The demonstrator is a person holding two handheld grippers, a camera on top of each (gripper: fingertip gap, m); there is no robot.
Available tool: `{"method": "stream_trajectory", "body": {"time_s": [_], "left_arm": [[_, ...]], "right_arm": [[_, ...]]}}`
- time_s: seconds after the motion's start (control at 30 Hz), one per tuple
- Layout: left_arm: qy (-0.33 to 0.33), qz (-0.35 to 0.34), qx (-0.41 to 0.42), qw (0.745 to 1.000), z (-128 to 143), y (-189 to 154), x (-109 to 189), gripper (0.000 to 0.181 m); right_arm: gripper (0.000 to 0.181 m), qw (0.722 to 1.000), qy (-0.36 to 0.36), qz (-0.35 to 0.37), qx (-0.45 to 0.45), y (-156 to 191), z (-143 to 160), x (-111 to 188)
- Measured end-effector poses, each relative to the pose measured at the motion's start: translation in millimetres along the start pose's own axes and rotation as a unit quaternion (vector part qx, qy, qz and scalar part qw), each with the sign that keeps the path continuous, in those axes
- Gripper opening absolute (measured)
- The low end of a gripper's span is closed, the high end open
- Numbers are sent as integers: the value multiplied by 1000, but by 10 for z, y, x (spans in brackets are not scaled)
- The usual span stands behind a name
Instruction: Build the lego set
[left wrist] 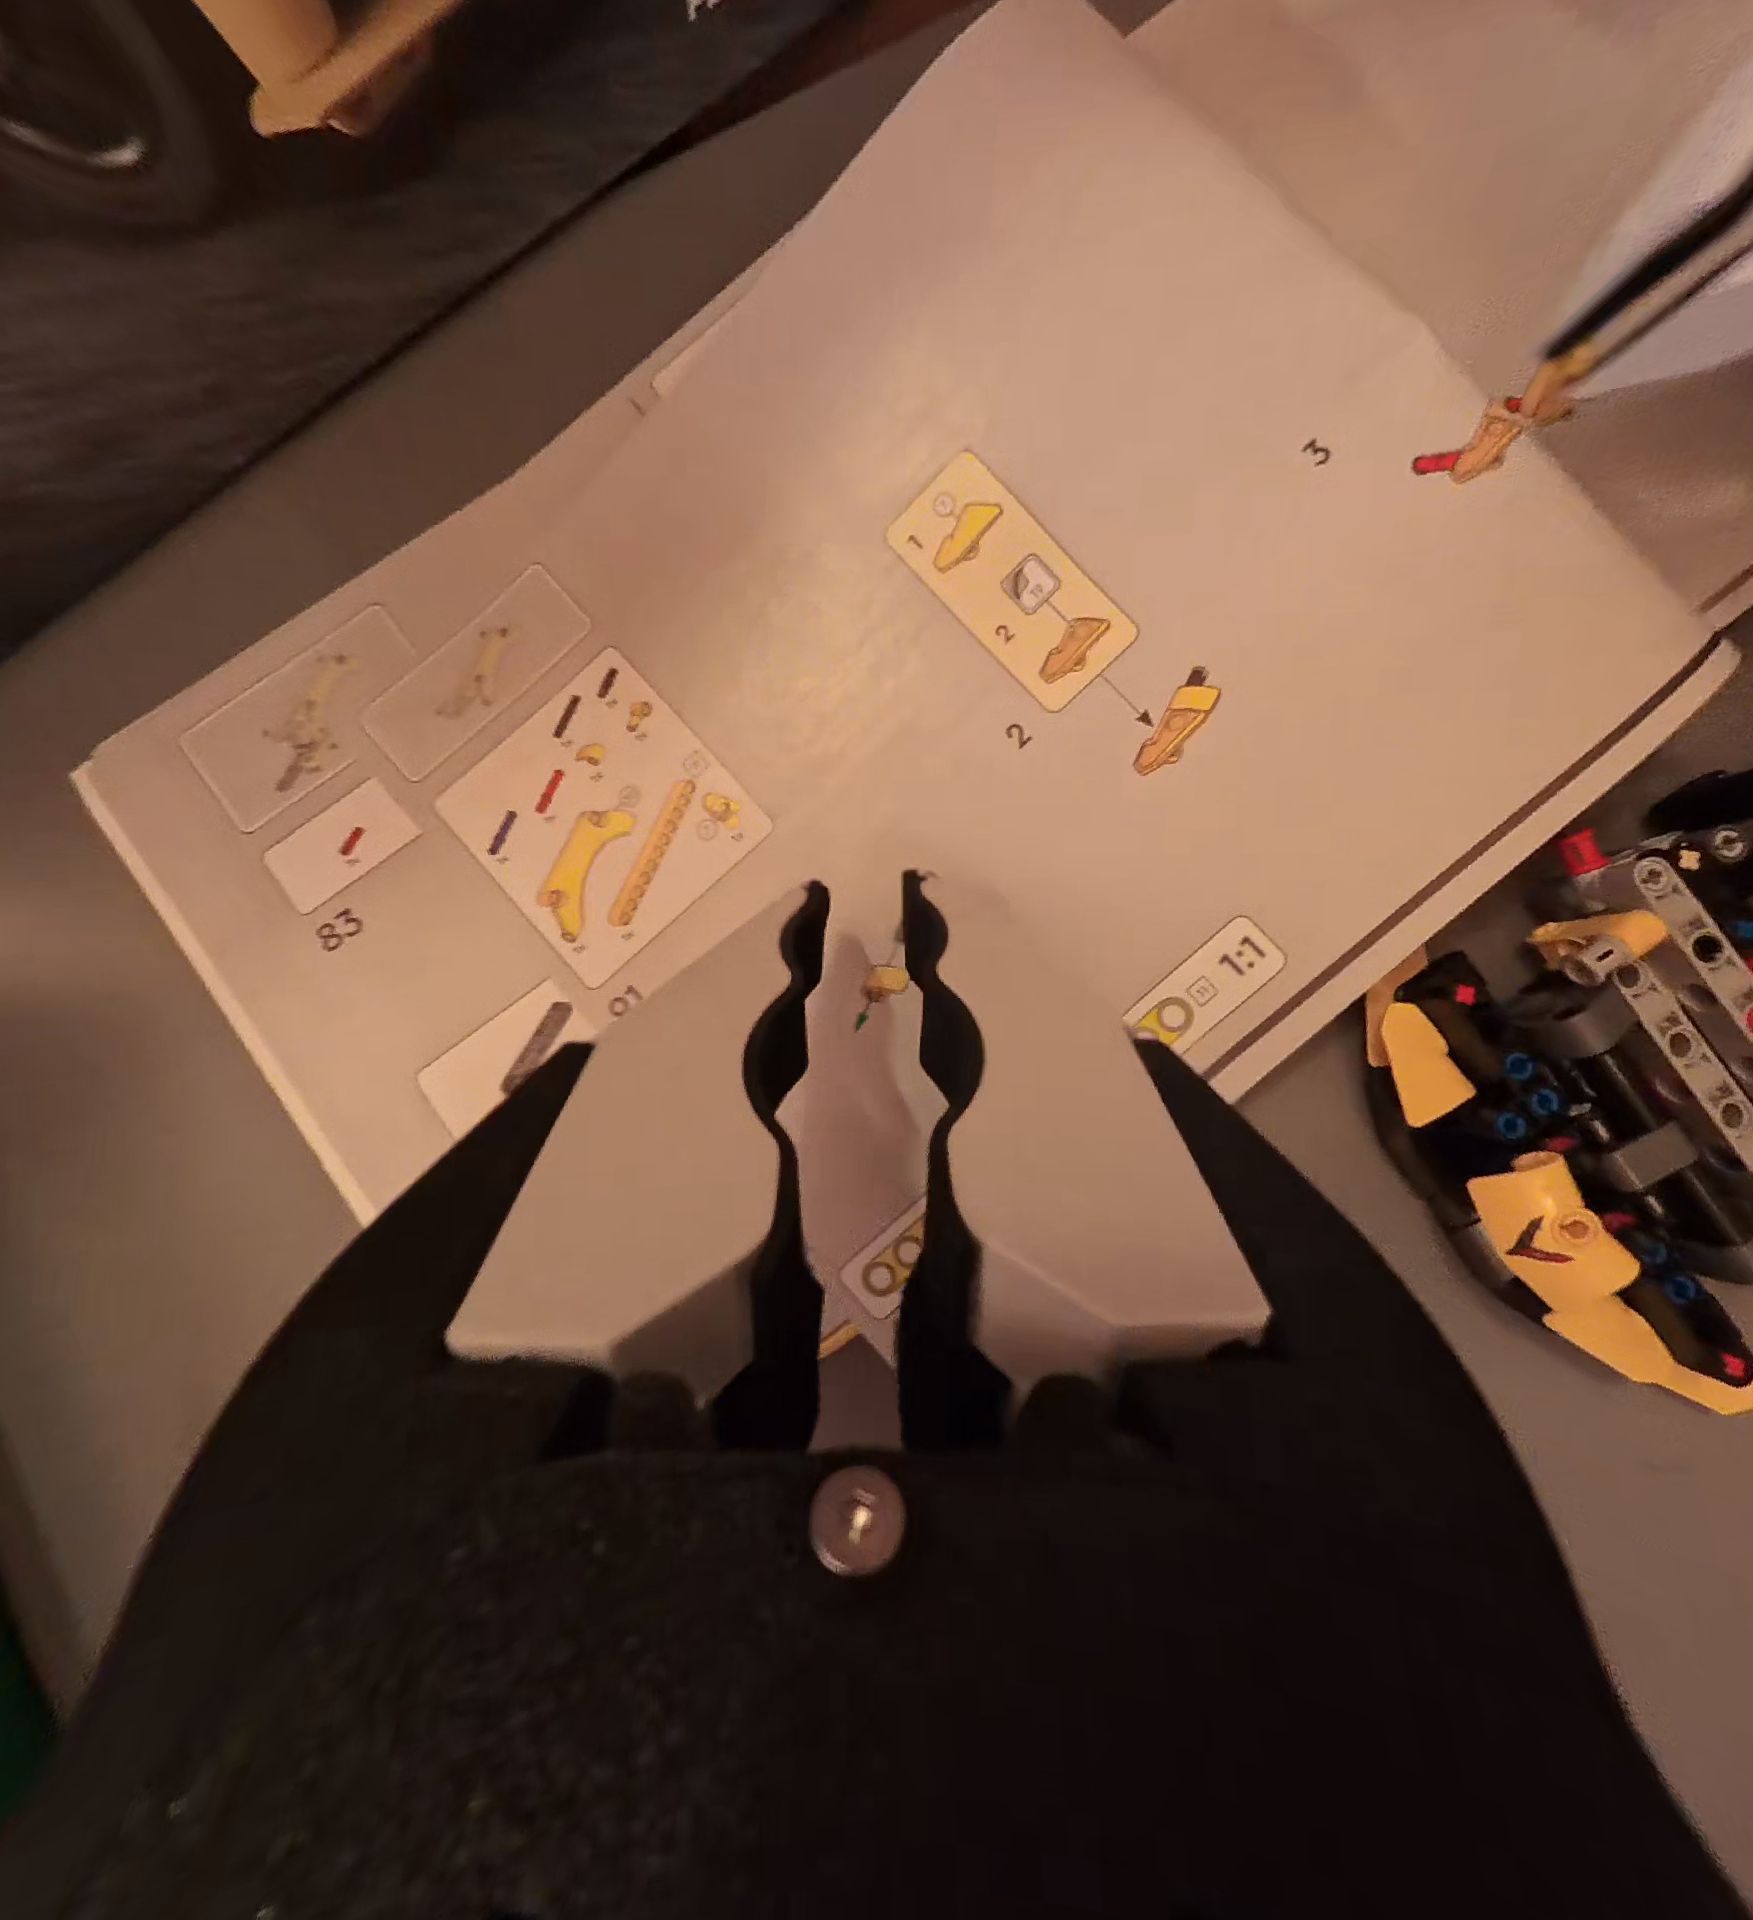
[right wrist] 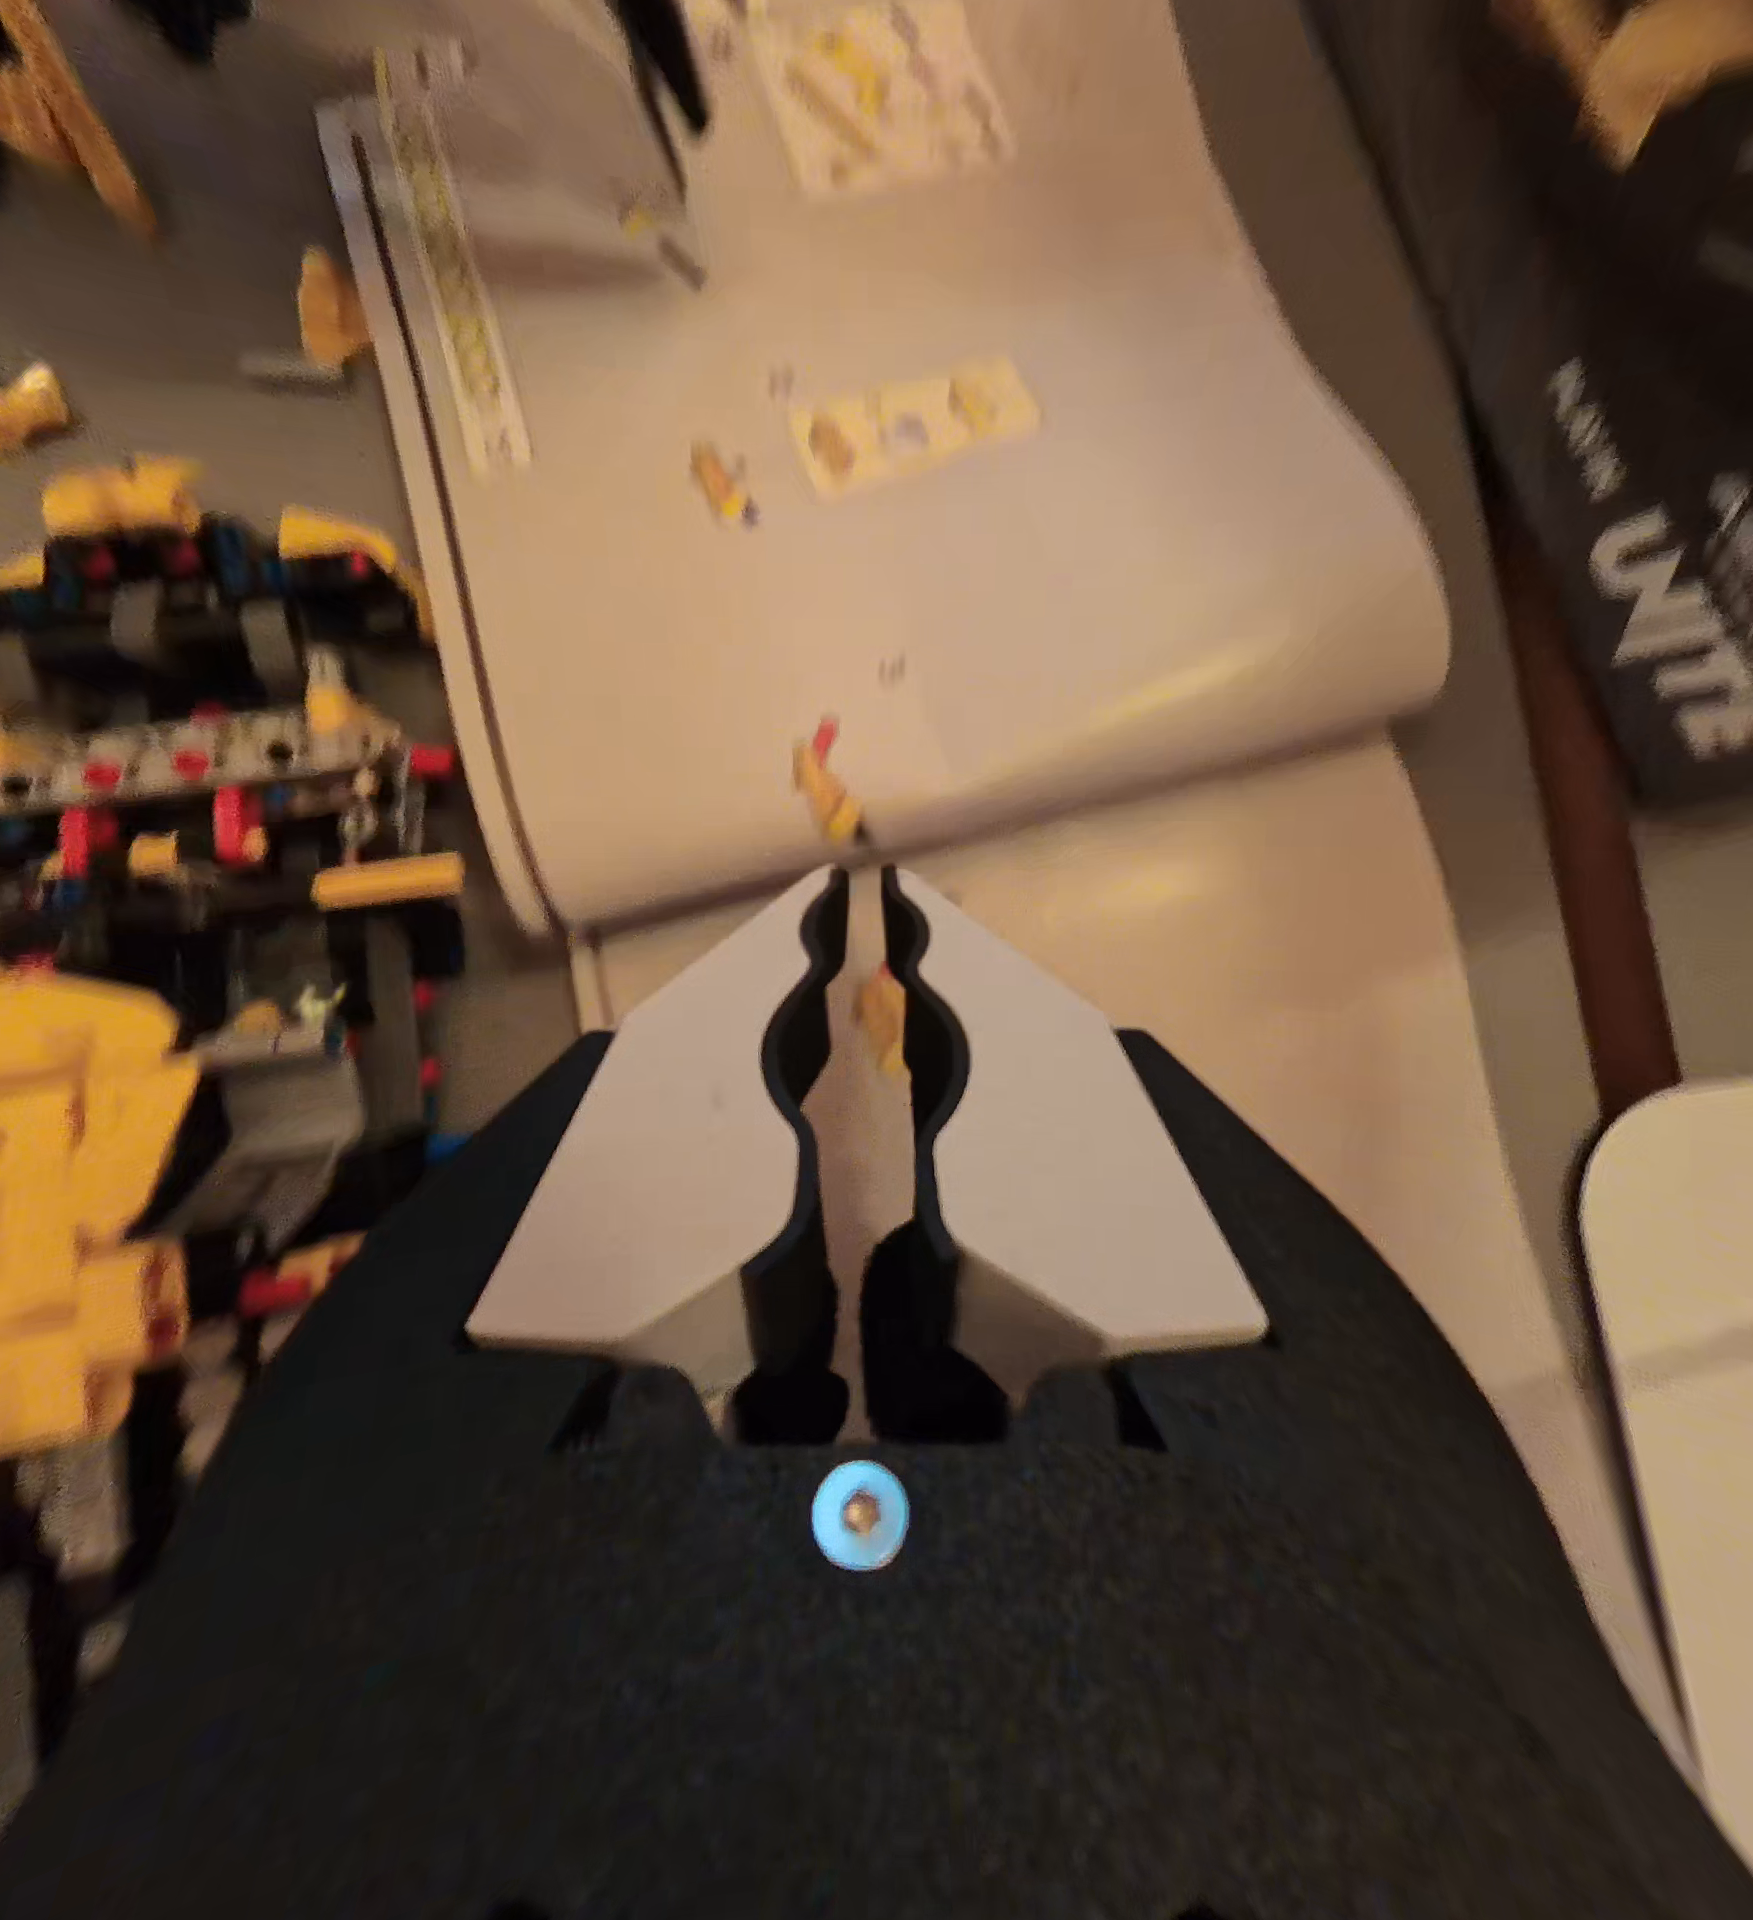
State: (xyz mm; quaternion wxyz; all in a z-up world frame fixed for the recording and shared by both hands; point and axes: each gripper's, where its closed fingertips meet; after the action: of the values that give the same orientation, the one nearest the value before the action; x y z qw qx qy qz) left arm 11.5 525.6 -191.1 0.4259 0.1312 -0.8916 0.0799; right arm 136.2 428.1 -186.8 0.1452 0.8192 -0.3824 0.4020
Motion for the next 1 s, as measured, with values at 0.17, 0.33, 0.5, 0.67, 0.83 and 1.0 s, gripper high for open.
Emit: {"method": "stream_trajectory", "body": {"time_s": [0.17, 0.33, 0.5, 0.67, 0.83, 1.0], "left_arm": [[-3, -4, 3, 1000, -25, 53, 38, 14], [-1, -7, 4, 1000, -37, 73, 69, 15], [27, -15, 1, 1000, 120, 132, 15, 15], [43, -19, 19, 999, 260, 180, -45, 14], [55, -60, 31, 996, 340, 340, 21, 6], [63, -76, 41, 994, 391, 436, 59, 4]], "right_arm": [[5, 998, 7, -59, -17, 264, 187, 20], [5, 997, -21, -79, -11, 335, -116, -154], [0, 996, 5, -84, 1, 325, -135, -269], [0, 995, 26, -98, 3, 341, -69, -313], [0, 990, -3, -137, -15, 224, -318, -203], [0, 999, -11, -11, -39, -528, -223, -266]]}}
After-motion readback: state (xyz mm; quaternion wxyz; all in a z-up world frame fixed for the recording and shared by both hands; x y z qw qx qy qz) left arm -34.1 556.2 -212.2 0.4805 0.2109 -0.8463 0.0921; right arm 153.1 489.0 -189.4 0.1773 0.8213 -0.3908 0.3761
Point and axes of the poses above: each gripper's, where its closed fingertips meet, x back along the fingers, z out of its underside, y = z × x across the jaws, and after that the axes turned 3 degrees about x, right-handed
